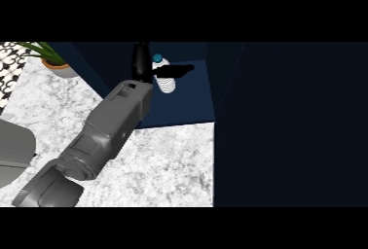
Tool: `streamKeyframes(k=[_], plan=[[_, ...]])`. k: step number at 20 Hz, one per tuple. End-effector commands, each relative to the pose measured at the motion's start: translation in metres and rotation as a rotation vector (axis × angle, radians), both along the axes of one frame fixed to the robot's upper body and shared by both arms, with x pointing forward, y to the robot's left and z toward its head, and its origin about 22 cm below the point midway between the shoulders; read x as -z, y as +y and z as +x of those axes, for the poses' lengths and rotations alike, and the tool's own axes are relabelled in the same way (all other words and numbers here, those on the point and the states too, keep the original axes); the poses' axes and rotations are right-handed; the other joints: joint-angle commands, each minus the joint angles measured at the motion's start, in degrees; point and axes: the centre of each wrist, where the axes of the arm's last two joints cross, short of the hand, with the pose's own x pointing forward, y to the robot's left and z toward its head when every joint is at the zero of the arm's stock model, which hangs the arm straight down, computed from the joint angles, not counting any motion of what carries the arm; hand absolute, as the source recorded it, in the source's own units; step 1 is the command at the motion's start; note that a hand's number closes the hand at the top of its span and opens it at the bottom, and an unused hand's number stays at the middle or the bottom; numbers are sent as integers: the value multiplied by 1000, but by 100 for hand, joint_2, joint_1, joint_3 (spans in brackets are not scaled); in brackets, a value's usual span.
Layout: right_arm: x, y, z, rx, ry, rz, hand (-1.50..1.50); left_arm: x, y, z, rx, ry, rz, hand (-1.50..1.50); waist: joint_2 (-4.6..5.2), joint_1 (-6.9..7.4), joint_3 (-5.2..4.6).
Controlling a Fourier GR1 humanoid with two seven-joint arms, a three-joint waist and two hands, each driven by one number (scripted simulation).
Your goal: Pick up the bottled water, place it into the cabinet and close the cabinet
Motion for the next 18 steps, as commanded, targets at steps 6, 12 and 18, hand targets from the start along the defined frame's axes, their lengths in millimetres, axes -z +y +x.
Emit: streamKeyframes(k=[6,12,18], plan=[[-18,-3,-8,-44,6,41,-150,-12,-26,-1,180,-108,-176,-150,-97,123,10],[-21,4,1,4,1,36,-150,19,-22,-17,213,-99,-212,-150,-189,349,12],[-21,11,7,19,18,54,-150,27,-26,-30,244,-82,-280,-150,-217,366,12]])
